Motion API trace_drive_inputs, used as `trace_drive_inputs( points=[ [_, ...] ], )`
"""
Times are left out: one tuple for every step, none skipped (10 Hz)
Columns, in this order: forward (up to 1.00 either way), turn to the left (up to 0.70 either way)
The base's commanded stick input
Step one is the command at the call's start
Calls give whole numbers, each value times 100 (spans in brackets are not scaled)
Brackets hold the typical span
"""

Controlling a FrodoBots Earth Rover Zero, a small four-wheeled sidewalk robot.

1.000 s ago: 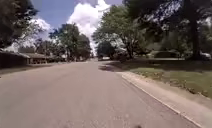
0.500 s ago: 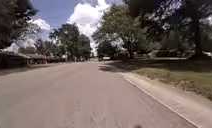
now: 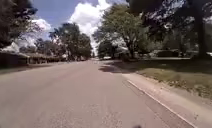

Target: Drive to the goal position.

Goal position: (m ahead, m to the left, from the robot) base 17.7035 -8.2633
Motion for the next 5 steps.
trace_drive_inputs(
  points=[
    [70, 0],
    [70, 0],
    [70, 0],
    [70, 0],
    [70, 0]
  ],
)
